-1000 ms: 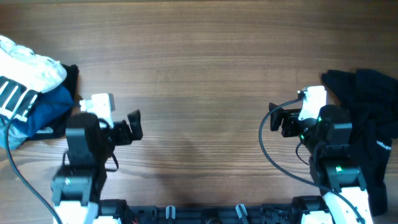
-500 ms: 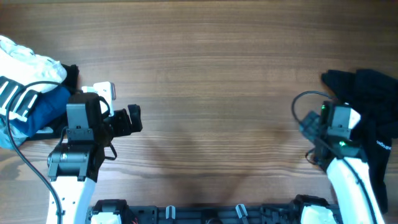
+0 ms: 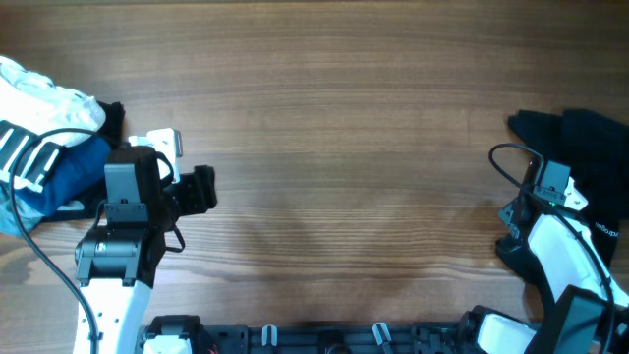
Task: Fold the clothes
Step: 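Grasp the black polo shirt with the right gripper and drag it toward center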
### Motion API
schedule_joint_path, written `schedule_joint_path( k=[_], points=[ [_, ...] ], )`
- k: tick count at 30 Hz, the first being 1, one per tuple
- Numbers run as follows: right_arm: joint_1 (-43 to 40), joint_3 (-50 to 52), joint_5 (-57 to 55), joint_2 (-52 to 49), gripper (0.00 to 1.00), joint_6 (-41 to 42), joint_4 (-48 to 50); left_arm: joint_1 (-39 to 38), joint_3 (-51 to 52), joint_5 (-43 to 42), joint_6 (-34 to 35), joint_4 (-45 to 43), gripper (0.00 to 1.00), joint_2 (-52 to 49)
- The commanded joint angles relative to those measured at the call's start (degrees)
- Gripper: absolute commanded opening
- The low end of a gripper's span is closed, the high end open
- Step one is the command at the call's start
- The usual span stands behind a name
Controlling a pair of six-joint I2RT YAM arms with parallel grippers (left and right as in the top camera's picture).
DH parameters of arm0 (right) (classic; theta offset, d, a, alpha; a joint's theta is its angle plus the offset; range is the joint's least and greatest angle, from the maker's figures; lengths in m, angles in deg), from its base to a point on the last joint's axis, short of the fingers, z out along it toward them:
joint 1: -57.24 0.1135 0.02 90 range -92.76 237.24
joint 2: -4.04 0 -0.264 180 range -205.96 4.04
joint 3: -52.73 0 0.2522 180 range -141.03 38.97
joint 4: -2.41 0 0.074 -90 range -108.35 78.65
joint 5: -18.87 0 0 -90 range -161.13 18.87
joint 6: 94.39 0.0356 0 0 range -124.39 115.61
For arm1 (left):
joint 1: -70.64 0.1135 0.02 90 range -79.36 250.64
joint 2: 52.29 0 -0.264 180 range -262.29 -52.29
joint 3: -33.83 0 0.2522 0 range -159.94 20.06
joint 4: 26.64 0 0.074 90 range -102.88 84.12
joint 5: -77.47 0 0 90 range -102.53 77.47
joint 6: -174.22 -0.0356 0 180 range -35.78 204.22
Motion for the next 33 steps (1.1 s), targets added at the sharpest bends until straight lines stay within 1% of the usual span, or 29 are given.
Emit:
schedule_joint_path(
  k=[1,3,6,7,10,12,13,16,18,20,22,23,24,25,26,27,29,31,33],
  points=[
    [-0.24,-1.03,-1.29,-0.50,0.04,-0.31,-0.33,-0.37,-0.83,-0.11,0.02,-0.37,0.63,-0.09],
    [-0.24,-1.05,-1.01,-0.44,0.04,-0.63,-0.57,-0.37,-0.83,-0.11,0.04,-0.39,0.63,-0.09],
    [-0.22,-2.25,4.96,1.20,0.04,-6.32,-0.81,-0.37,-0.83,-0.11,0.04,-0.79,0.62,-0.09],
    [-0.22,-4.48,11.41,2.67,0.04,-10.32,-1.68,-0.37,-0.83,-0.11,0.04,-1.07,0.62,-0.09],
    [0.55,-12.48,26.84,7.39,0.04,-17.49,-4.22,-0.37,-0.83,-0.11,0.04,-2.40,0.62,-0.09],
    [3.28,-17.99,35.34,10.64,0.04,-21.07,-5.16,-0.37,-0.83,-0.11,0.04,-3.23,0.62,-0.09],
    [5.66,-20.20,37.79,12.11,0.04,-21.46,-5.49,-0.37,-0.83,-0.11,0.04,-3.50,0.63,-0.09],
    [13.68,-21.51,38.84,14.03,0.04,-21.31,-5.92,-0.37,-0.83,-0.11,0.04,-3.93,0.64,-0.09],
    [19.87,-21.49,38.64,12.76,0.04,-21.27,-7.76,-0.37,-0.83,-0.11,0.04,-3.96,0.67,-0.09],
    [23.98,-21.49,38.58,10.43,0.04,-21.29,-7.48,-0.37,-0.83,-0.11,0.04,-4.07,0.68,-0.09],
    [27.82,-21.49,38.60,6.43,0.04,-21.22,-4.26,-0.37,-0.83,-0.11,0.04,-4.50,0.74,-0.09],
    [28.98,-21.49,38.62,4.72,0.04,-21.07,-2.23,-0.37,-0.83,-0.11,0.04,-4.74,0.79,-0.09],
    [30.05,-21.49,38.64,2.95,0.08,-21.07,0.11,-0.37,-0.83,-0.11,0.04,-4.92,0.84,-0.09],
    [30.97,-21.49,38.66,1.40,0.16,-21.07,2.49,-0.37,-0.83,-0.11,0.04,-5.01,0.87,-0.09],
    [31.74,-21.49,38.62,0.17,0.20,-21.09,4.61,-0.37,-0.83,-0.11,0.04,-5.09,0.96,-0.09],
    [32.26,-21.51,38.60,-0.59,0.23,-21.09,6.34,-0.37,-0.83,-0.11,0.04,-5.16,1.00,-0.09],
    [32.57,-21.53,38.53,-0.90,0.38,-20.44,8.35,-0.37,-0.83,-0.11,0.04,-5.16,1.00,-0.09],
    [32.57,-21.66,36.15,0.00,0.40,-17.55,8.20,-0.37,-0.83,-0.11,0.04,-5.14,1.00,-0.09],
    [32.57,-21.66,30.23,1.64,0.44,-14.93,6.62,-0.37,-0.83,-0.11,0.04,-5.16,1.00,-0.09]
  ],
)
